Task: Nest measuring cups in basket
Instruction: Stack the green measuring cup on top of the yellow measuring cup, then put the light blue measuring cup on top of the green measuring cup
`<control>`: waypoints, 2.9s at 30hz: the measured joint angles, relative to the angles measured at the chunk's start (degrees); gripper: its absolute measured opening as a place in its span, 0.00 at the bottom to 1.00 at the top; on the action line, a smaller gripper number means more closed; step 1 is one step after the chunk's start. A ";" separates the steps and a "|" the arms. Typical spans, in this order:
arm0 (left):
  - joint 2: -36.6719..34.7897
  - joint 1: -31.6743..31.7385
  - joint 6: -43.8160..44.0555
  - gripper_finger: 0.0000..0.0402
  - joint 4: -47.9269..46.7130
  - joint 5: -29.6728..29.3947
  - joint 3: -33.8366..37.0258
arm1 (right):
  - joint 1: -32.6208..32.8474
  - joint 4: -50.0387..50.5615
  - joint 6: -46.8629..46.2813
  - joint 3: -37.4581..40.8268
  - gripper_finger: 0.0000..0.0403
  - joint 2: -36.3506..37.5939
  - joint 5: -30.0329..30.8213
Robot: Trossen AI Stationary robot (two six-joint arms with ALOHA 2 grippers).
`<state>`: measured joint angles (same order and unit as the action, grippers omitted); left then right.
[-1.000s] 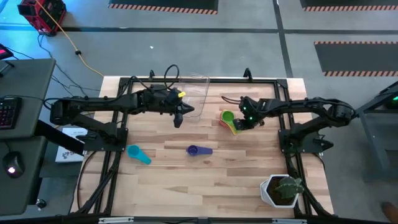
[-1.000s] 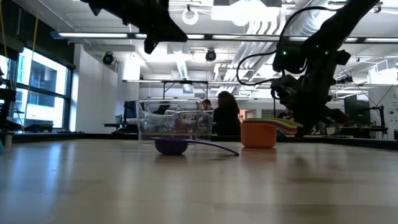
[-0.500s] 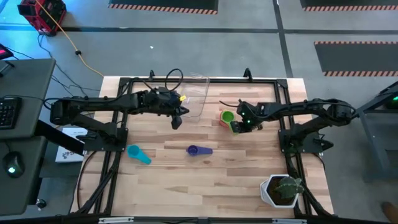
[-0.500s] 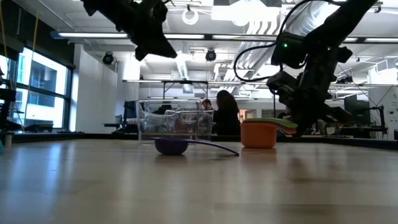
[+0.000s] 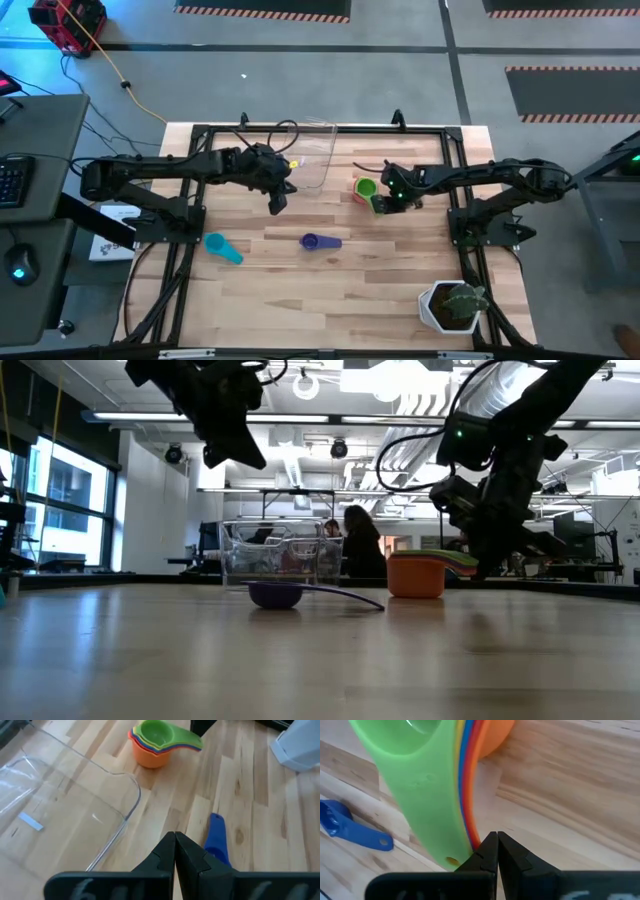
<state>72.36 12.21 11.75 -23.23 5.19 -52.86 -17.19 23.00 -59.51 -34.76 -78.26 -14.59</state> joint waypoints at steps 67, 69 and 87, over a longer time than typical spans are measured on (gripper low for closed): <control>26.43 -15.96 -10.48 0.64 -35.60 26.22 8.87 | 7.98 3.91 4.08 0.02 0.00 11.78 11.11; 26.43 -16.99 -11.98 0.62 -35.59 25.86 8.87 | 7.98 3.89 4.07 0.02 0.00 11.78 11.10; 26.48 -21.41 -19.96 0.03 -35.09 19.65 8.33 | 7.98 3.85 3.98 0.02 0.00 11.78 11.03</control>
<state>98.84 -9.20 -8.21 -58.32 24.85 -44.52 -9.21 26.85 -55.53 -34.74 -66.48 -3.56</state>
